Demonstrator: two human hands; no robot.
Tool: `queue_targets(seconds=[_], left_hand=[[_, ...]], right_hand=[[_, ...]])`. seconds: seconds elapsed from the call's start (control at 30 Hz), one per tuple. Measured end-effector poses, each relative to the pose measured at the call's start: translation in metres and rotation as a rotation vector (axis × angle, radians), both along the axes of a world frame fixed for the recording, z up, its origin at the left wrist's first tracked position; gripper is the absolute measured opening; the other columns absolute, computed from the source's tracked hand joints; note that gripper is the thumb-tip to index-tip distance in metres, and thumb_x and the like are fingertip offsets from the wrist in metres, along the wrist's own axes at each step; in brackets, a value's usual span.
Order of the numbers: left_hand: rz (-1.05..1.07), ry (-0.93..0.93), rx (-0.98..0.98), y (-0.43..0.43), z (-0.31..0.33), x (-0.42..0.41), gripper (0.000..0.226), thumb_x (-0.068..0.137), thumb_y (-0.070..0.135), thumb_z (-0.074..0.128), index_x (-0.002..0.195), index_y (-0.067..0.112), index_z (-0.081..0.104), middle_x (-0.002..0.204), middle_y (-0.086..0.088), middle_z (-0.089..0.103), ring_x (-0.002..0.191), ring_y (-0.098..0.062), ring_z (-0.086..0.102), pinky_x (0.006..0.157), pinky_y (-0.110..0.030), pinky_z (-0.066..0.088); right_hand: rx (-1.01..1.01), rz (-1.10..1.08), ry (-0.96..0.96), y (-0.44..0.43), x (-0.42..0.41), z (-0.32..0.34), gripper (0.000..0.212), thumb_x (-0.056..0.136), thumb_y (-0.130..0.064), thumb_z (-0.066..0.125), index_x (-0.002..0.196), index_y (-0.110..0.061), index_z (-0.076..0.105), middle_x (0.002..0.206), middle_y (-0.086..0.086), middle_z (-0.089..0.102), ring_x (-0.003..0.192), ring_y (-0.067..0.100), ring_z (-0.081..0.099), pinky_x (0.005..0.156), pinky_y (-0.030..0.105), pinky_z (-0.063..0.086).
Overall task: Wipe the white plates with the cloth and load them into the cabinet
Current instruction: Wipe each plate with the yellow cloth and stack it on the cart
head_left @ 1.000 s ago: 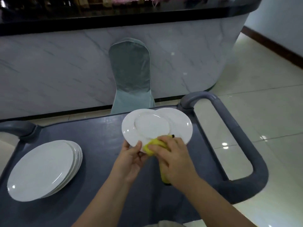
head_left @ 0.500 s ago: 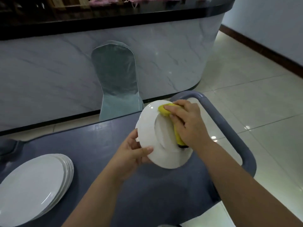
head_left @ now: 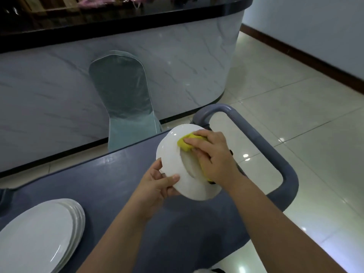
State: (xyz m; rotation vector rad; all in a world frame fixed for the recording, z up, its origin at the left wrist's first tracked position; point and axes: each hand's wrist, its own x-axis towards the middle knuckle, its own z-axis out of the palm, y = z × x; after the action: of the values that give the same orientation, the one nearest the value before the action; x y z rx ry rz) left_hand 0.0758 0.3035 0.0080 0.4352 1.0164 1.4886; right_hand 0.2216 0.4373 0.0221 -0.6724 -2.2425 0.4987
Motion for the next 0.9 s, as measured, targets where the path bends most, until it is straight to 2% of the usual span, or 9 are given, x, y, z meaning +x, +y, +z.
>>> queue_targets(seconds=[0.13, 0.3, 0.37, 0.43, 0.5, 0.6, 0.7, 0.83, 0.9], left_hand=[[0.105, 0.061, -0.087, 0.002, 0.009, -0.019, 0.048, 0.073, -0.003, 0.065, 0.12, 0.007, 0.059, 0.102, -0.016, 0.073, 0.082, -0.028, 0.073, 0.058, -0.034, 0.06], [0.11, 0.437, -0.136, 0.03, 0.038, -0.041, 0.03, 0.085, -0.007, 0.063, 0.107, 0.012, 0.069, 0.084, -0.007, 0.076, 0.07, -0.021, 0.072, 0.064, -0.039, 0.062], [0.138, 0.692, -0.093, 0.049, 0.046, -0.039, 0.034, 0.087, -0.006, 0.063, 0.095, 0.025, 0.072, 0.077, 0.005, 0.076, 0.07, -0.014, 0.072, 0.061, -0.03, 0.06], [0.157, 1.124, -0.056, 0.068, 0.043, -0.035, 0.035, 0.087, -0.002, 0.06, 0.09, 0.031, 0.07, 0.072, 0.012, 0.072, 0.07, -0.013, 0.068, 0.061, -0.027, 0.053], [0.17, 1.546, -0.041, 0.08, 0.034, -0.032, 0.031, 0.083, 0.0, 0.053, 0.093, 0.025, 0.069, 0.068, 0.004, 0.065, 0.066, -0.026, 0.057, 0.054, -0.03, 0.04], [0.126, 1.868, -0.067, 0.087, 0.016, -0.031, 0.035, 0.079, -0.002, 0.052, 0.104, 0.016, 0.068, 0.072, -0.007, 0.063, 0.063, -0.032, 0.05, 0.049, -0.028, 0.024], [-0.009, 2.009, -0.073, 0.083, -0.007, -0.031, 0.051, 0.078, -0.003, 0.051, 0.122, 0.018, 0.064, 0.09, -0.008, 0.07, 0.081, -0.034, 0.063, 0.06, -0.029, 0.033], [-0.077, 2.022, 0.084, 0.064, -0.034, -0.026, 0.053, 0.068, -0.014, 0.062, 0.116, 0.006, 0.069, 0.095, -0.019, 0.071, 0.082, -0.037, 0.069, 0.06, -0.042, 0.054], [-0.267, 2.061, -0.034, 0.061, -0.047, -0.023, 0.058, 0.081, -0.005, 0.056, 0.136, 0.012, 0.054, 0.125, -0.017, 0.062, 0.108, -0.033, 0.063, 0.079, -0.043, 0.053]], right_hand=[[-0.058, 0.172, -0.071, -0.032, 0.029, -0.026, 0.025, 0.094, -0.019, 0.056, 0.114, -0.019, 0.071, 0.121, 0.003, 0.06, 0.105, 0.023, 0.051, 0.098, 0.03, 0.04], [-0.138, -0.136, -0.059, -0.018, 0.074, -0.053, 0.025, 0.091, -0.014, 0.059, 0.112, -0.016, 0.072, 0.113, 0.003, 0.064, 0.096, 0.03, 0.057, 0.09, 0.032, 0.044], [-0.149, -0.215, -0.051, -0.008, 0.082, -0.054, 0.025, 0.092, -0.016, 0.057, 0.112, -0.015, 0.072, 0.113, 0.004, 0.064, 0.096, 0.03, 0.057, 0.09, 0.029, 0.043], [-0.15, -0.267, -0.055, -0.002, 0.085, -0.053, 0.027, 0.093, -0.018, 0.055, 0.113, -0.015, 0.071, 0.115, 0.004, 0.063, 0.098, 0.026, 0.053, 0.092, 0.022, 0.039], [-0.14, -0.292, -0.048, -0.001, 0.085, -0.05, 0.027, 0.094, -0.017, 0.055, 0.116, -0.017, 0.07, 0.117, 0.002, 0.061, 0.099, 0.019, 0.047, 0.092, 0.013, 0.034], [-0.144, -0.297, -0.034, -0.002, 0.079, -0.045, 0.026, 0.094, -0.012, 0.06, 0.117, -0.02, 0.069, 0.119, 0.0, 0.06, 0.099, 0.018, 0.044, 0.09, 0.014, 0.034], [-0.151, -0.285, -0.032, -0.005, 0.076, -0.045, 0.027, 0.093, -0.009, 0.06, 0.117, -0.018, 0.069, 0.119, 0.002, 0.06, 0.1, 0.021, 0.046, 0.091, 0.017, 0.034], [-0.199, -0.281, -0.041, -0.012, 0.076, -0.048, 0.027, 0.095, -0.012, 0.058, 0.119, -0.02, 0.068, 0.12, 0.0, 0.059, 0.102, 0.02, 0.045, 0.091, 0.021, 0.037], [-0.22, -0.292, -0.04, -0.015, 0.076, -0.051, 0.027, 0.095, -0.013, 0.058, 0.119, -0.022, 0.068, 0.12, -0.002, 0.058, 0.102, 0.019, 0.045, 0.091, 0.022, 0.037]])
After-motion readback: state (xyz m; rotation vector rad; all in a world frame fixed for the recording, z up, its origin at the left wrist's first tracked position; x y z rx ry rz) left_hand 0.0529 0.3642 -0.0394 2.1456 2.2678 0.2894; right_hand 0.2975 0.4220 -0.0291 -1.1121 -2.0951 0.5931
